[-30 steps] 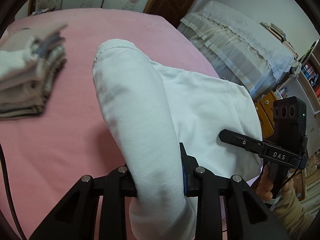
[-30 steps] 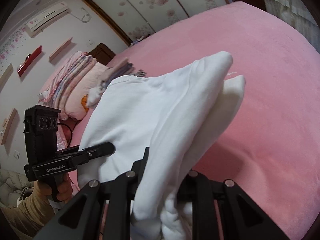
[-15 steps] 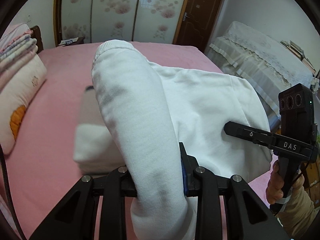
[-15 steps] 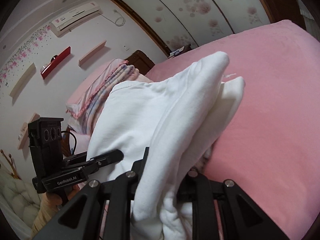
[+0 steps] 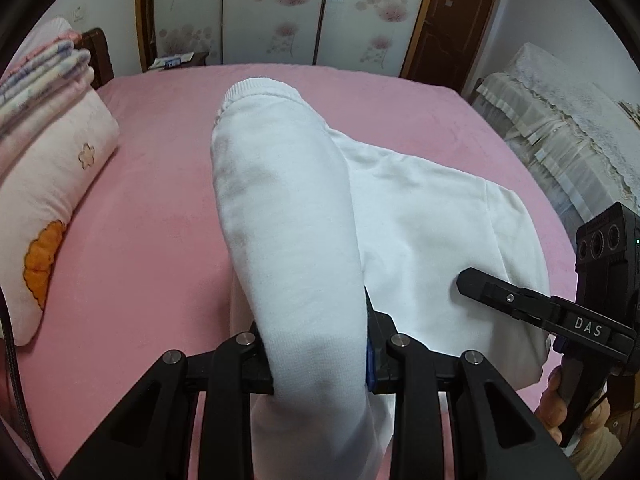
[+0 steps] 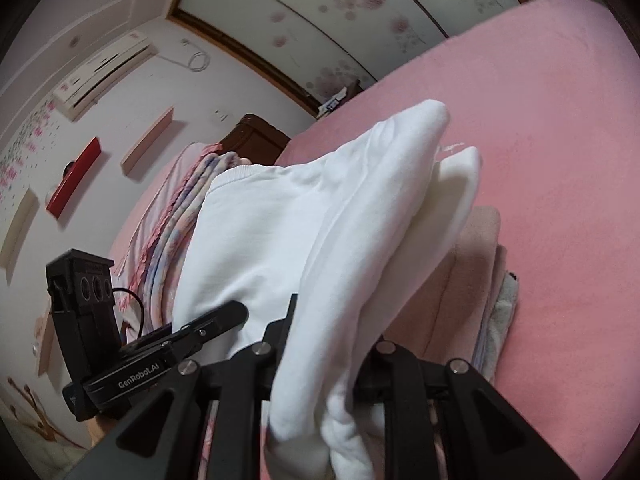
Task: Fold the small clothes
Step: 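Lift the folded shirt with both grippers and carry it to the clothes stack, then lower the shirt onto the stack and open both grippers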
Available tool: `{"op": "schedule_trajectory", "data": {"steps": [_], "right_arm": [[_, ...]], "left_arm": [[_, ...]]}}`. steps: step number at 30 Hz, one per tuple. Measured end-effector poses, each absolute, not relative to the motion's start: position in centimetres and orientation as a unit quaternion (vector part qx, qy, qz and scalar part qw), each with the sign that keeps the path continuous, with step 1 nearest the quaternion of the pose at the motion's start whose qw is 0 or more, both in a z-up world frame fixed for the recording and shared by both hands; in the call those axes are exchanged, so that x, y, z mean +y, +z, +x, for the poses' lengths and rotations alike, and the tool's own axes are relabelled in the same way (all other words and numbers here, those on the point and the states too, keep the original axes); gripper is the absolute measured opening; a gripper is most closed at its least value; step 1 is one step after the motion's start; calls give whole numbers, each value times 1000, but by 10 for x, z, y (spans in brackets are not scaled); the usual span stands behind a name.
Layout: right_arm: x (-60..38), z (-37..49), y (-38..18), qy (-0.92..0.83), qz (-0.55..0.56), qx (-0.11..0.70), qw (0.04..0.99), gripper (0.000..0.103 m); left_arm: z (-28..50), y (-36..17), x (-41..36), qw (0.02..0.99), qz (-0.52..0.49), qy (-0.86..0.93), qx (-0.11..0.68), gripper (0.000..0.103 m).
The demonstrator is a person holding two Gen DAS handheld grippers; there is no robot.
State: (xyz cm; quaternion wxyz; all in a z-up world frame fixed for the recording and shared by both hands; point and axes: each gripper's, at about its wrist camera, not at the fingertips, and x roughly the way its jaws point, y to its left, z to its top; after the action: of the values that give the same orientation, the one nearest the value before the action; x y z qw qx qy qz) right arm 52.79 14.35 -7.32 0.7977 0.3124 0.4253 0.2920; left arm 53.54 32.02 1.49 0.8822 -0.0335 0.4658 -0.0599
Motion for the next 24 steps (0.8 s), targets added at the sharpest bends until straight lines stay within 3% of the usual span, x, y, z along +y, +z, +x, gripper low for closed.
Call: {"op": "schedule_trajectory", "data": {"steps": [8,15,24], "right_arm": [[145,542,-122,276,345,458,772,18],[140,535,-120,272,299,467,787,24],[132,503,-93,240,165,418,860,44]], "left_arm": [[554,-32,342,873,-59,-46,482,34],[547,-46,377,880,-111,-51,459,69],[515,-49,394,920,-135,-30,367,82]]}}
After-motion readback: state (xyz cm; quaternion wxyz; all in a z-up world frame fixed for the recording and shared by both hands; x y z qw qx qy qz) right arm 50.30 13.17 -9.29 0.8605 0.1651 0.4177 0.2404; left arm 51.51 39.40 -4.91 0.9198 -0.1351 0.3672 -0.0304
